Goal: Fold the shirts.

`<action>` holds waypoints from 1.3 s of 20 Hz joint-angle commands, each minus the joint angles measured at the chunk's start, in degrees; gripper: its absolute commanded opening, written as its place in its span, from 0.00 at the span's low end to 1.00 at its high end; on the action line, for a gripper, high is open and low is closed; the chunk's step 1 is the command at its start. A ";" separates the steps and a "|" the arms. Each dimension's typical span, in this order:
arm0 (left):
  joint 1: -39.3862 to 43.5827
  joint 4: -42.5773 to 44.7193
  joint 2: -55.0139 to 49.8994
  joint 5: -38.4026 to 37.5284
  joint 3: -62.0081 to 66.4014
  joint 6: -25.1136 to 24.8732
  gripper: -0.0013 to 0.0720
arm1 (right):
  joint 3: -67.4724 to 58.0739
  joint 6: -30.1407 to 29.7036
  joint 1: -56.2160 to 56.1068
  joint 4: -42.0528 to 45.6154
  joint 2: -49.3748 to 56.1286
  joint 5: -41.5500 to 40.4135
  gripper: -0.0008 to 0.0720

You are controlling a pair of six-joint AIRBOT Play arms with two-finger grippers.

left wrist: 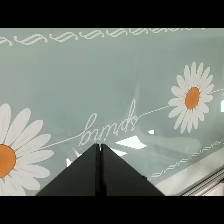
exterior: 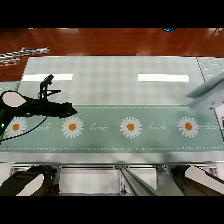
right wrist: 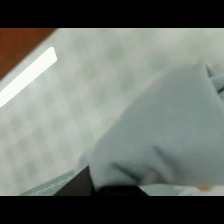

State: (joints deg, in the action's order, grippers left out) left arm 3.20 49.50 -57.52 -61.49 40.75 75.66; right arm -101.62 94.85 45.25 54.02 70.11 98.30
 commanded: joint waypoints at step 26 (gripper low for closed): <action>-2.10 -0.50 -6.64 14.82 36.63 -0.39 0.03 | 24.02 -9.70 2.49 -8.24 -13.31 -33.35 0.22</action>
State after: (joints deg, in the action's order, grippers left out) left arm 0.64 49.25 -62.59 -48.58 64.31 75.20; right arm -69.63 93.95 58.87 67.72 52.93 77.97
